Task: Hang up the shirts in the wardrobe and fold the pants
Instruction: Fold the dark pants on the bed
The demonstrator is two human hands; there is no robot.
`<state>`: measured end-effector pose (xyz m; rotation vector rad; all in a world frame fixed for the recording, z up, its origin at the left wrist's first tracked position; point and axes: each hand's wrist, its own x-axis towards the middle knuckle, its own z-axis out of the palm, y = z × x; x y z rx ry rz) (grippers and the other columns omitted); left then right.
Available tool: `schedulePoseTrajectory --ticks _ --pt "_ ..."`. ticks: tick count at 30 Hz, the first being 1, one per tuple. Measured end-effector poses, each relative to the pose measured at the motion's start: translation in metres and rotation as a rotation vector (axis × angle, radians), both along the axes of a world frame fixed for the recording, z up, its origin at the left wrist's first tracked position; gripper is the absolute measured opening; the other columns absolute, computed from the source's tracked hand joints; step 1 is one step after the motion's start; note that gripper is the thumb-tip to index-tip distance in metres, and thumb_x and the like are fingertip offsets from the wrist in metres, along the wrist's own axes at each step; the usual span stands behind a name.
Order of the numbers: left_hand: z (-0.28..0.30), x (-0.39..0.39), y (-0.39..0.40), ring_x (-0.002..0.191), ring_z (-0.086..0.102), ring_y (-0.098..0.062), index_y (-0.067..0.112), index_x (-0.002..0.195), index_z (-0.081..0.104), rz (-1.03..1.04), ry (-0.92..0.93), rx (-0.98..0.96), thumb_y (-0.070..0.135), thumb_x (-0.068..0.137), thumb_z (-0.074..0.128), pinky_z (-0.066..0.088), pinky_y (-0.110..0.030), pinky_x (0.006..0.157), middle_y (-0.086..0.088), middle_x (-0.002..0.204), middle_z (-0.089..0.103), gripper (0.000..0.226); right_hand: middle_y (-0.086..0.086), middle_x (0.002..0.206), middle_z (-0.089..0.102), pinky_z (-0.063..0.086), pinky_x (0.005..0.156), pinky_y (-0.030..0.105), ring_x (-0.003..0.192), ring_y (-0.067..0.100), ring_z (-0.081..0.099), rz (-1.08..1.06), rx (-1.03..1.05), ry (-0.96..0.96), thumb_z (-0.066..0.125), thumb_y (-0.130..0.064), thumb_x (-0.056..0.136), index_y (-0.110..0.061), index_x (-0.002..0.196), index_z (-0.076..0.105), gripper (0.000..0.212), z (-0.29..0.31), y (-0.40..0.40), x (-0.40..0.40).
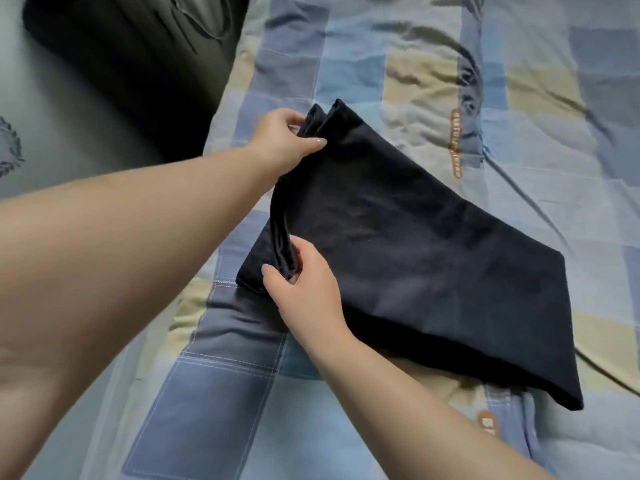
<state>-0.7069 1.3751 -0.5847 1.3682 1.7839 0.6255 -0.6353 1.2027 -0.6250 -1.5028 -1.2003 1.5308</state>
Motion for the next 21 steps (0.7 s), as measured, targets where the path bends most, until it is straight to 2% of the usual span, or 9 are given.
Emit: schedulePoseTrajectory --ticks 1,3,6,8,11,14,16,19,21 --pt "-0.005 -0.004 0.004 0.097 0.063 -0.016 0.019 0.112 0.063 0.015 0.020 0.020 0.024 0.083 0.074 0.052 -0.028 0.082 0.001 0.106 0.065 0.031 -0.009 0.111 0.057 0.043 0.075 0.018 0.089 0.001 0.055 0.000 0.006 -0.019 0.059 -0.035 0.083 -0.036 0.124 0.049 0.043 -0.005 0.005 -0.008" --pt "-0.017 -0.014 0.009 0.105 0.061 -0.018 0.018 0.122 0.058 0.081 0.075 0.036 0.020 0.086 0.069 0.050 -0.032 0.093 -0.001 0.111 0.064 0.038 -0.004 0.125 0.051 0.041 0.081 0.018 0.099 0.003 0.054 0.093 -0.029 -0.038 0.058 -0.034 0.087 -0.033 0.139 0.040 0.055 -0.016 0.015 -0.020" --pt "-0.042 -0.033 0.001 0.110 0.057 -0.021 0.017 0.134 0.048 0.196 0.187 -0.056 0.013 0.090 0.061 0.047 -0.031 0.091 -0.004 0.125 0.058 0.047 -0.002 0.147 0.033 0.043 0.096 0.029 0.124 0.013 0.046 0.314 -0.165 -0.039 0.058 -0.040 0.089 -0.032 0.149 0.017 0.073 -0.032 0.017 -0.021" --pt "-0.061 -0.037 -0.015 0.115 0.055 -0.024 0.018 0.132 0.050 0.205 0.313 -0.096 0.010 0.090 0.058 0.048 -0.034 0.091 -0.006 0.133 0.053 0.043 -0.004 0.147 0.033 0.041 0.097 0.026 0.123 0.009 0.047 0.323 -0.165 -0.058 0.058 -0.041 0.089 -0.033 0.148 0.022 0.070 -0.040 0.004 -0.004" --pt "-0.083 -0.013 -0.037 0.118 0.052 -0.026 0.017 0.124 0.058 -0.005 0.456 -0.013 0.014 0.091 0.059 0.045 -0.038 0.098 -0.007 0.131 0.055 0.034 -0.012 0.134 0.044 0.043 0.090 0.020 0.106 -0.004 0.052 0.220 -0.130 -0.153 0.059 -0.036 0.088 -0.035 0.139 0.040 0.055 -0.056 -0.024 0.050" --pt "-0.097 0.031 -0.046 0.119 0.052 -0.023 0.019 0.118 0.062 -0.271 0.459 0.043 0.016 0.090 0.058 0.042 -0.039 0.101 -0.004 0.126 0.058 0.028 -0.022 0.119 0.049 0.046 0.087 0.018 0.099 -0.010 0.054 0.089 -0.141 -0.304 0.061 -0.028 0.088 -0.034 0.128 0.051 0.042 -0.072 -0.059 0.124" --pt "-0.104 0.067 -0.048 0.119 0.051 -0.022 0.020 0.116 0.063 -0.439 0.464 0.067 0.016 0.090 0.057 0.042 -0.040 0.101 -0.002 0.124 0.059 0.027 -0.022 0.108 0.051 0.046 0.081 0.015 0.093 -0.008 0.055 -0.007 -0.154 -0.401 0.063 -0.022 0.087 -0.034 0.119 0.055 0.035 -0.081 -0.081 0.172" --pt "-0.118 0.137 -0.052 0.118 0.051 -0.020 0.021 0.117 0.063 -0.633 0.422 0.040 0.018 0.090 0.057 0.042 -0.039 0.100 -0.001 0.122 0.059 0.028 -0.008 0.095 0.056 0.044 0.069 0.011 0.080 0.005 0.057 -0.282 -0.208 -0.439 0.065 -0.010 0.085 -0.036 0.101 0.056 0.033 -0.092 -0.110 0.240" --pt "-0.127 0.175 -0.055 0.117 0.051 -0.020 0.022 0.120 0.061 -0.734 0.403 0.015 0.020 0.090 0.058 0.043 -0.039 0.100 0.000 0.123 0.058 0.030 -0.011 0.092 0.053 0.044 0.064 0.013 0.080 0.005 0.055 -0.359 -0.221 -0.514 0.067 -0.011 0.083 -0.035 0.101 0.056 0.032 -0.096 -0.121 0.267"
